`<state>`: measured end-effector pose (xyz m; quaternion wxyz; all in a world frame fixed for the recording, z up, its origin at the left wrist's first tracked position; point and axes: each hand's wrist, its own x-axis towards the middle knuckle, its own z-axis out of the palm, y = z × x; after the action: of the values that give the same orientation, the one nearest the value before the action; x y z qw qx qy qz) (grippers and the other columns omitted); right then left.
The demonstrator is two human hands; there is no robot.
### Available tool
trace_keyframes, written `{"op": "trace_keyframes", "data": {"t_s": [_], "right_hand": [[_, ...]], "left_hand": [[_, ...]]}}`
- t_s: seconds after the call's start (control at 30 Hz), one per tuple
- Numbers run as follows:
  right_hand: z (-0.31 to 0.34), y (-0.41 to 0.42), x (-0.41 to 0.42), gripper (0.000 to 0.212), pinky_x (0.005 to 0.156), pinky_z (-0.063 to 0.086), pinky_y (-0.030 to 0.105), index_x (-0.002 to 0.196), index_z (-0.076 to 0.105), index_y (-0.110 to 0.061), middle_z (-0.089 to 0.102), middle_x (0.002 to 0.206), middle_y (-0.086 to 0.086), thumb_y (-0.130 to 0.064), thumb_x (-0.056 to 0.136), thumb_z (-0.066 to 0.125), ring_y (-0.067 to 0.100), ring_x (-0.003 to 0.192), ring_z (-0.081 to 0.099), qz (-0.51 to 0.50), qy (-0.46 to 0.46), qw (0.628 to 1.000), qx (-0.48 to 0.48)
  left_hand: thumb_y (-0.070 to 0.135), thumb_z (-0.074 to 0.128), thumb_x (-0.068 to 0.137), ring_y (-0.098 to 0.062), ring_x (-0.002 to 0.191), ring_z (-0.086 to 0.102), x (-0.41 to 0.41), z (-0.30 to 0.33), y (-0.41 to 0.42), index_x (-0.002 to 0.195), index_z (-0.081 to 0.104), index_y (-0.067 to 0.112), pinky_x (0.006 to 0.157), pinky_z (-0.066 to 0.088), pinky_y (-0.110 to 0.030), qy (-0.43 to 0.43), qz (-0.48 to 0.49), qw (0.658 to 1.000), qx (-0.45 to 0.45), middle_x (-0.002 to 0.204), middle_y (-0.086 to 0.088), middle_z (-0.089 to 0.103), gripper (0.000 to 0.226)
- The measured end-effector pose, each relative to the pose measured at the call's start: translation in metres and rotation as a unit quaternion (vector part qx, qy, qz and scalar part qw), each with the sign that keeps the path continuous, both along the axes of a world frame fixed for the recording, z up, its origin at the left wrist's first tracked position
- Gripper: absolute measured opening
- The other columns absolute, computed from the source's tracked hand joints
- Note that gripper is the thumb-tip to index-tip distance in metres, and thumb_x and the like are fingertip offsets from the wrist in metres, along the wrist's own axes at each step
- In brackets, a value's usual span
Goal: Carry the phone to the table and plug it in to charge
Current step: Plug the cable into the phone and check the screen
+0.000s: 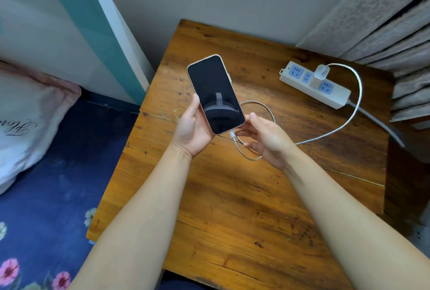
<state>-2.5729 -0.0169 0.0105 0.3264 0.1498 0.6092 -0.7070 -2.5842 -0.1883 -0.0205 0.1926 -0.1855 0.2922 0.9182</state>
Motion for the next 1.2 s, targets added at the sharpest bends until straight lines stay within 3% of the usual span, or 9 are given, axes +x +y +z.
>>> {"op": "trace_keyframes", "data": {"t_s": [0.13,0.27,0.47,0.73,0.9,1.2], "right_hand": [[-0.006,-0.004,-0.007,0.026,0.067,0.043,0.023,0.105,0.065,-0.019,0.064,0.089,-0.001,-0.022,0.099,0.039,0.01,0.078,0.055,-0.02,0.015,0.998,-0.061],[-0.012,-0.003,-0.005,0.029,0.073,0.052,0.024,0.12,0.059,-0.009,0.064,0.096,0.005,-0.019,0.097,0.042,0.013,0.083,0.059,-0.017,0.007,0.995,-0.102],[-0.022,-0.004,0.006,0.026,0.075,0.052,0.026,0.113,0.064,-0.016,0.07,0.089,0.0,-0.019,0.096,0.044,0.013,0.082,0.063,-0.01,0.018,0.995,-0.1],[-0.027,-0.007,0.009,0.028,0.075,0.052,0.027,0.118,0.062,-0.013,0.071,0.089,-0.001,-0.019,0.096,0.045,0.012,0.081,0.064,-0.005,0.019,0.995,-0.095],[-0.027,-0.009,0.009,0.029,0.073,0.053,0.026,0.12,0.061,-0.01,0.067,0.097,0.006,-0.017,0.097,0.044,0.014,0.083,0.062,-0.01,0.01,0.996,-0.091],[-0.029,-0.013,0.008,0.027,0.071,0.053,0.025,0.116,0.062,-0.011,0.069,0.098,0.007,-0.017,0.096,0.045,0.014,0.083,0.064,-0.015,-0.006,0.996,-0.089]], "left_hand": [[0.036,0.029,0.101,-0.03,0.126,0.05,0.0,0.001,-0.004,0.127,0.055,0.014,0.104,0.042,-0.047,-0.001,-0.029,0.999,-0.031,0.128,-0.011,0.06,0.043],[0.034,0.035,0.099,-0.031,0.129,0.047,-0.009,0.009,-0.014,0.136,0.044,0.011,0.104,0.042,-0.047,0.022,-0.049,0.997,-0.056,0.133,-0.013,0.054,0.045],[0.033,0.037,0.099,-0.031,0.129,0.044,-0.021,0.015,-0.027,0.135,0.046,0.014,0.107,0.035,-0.048,0.049,-0.054,0.993,-0.096,0.134,-0.013,0.05,0.042],[0.03,0.041,0.098,-0.027,0.123,0.05,-0.018,0.01,-0.033,0.134,0.047,0.015,0.105,0.039,-0.046,0.068,-0.051,0.993,-0.08,0.128,-0.009,0.057,0.04],[0.029,0.039,0.099,-0.024,0.114,0.058,-0.017,0.01,-0.034,0.123,0.058,0.019,0.096,0.047,-0.044,0.071,-0.045,0.994,-0.071,0.116,-0.005,0.066,0.032],[0.027,0.036,0.099,-0.032,0.125,0.049,-0.016,0.005,-0.037,0.129,0.05,0.014,0.103,0.04,-0.052,0.047,-0.034,0.995,-0.08,0.127,-0.013,0.058,0.035]]}}
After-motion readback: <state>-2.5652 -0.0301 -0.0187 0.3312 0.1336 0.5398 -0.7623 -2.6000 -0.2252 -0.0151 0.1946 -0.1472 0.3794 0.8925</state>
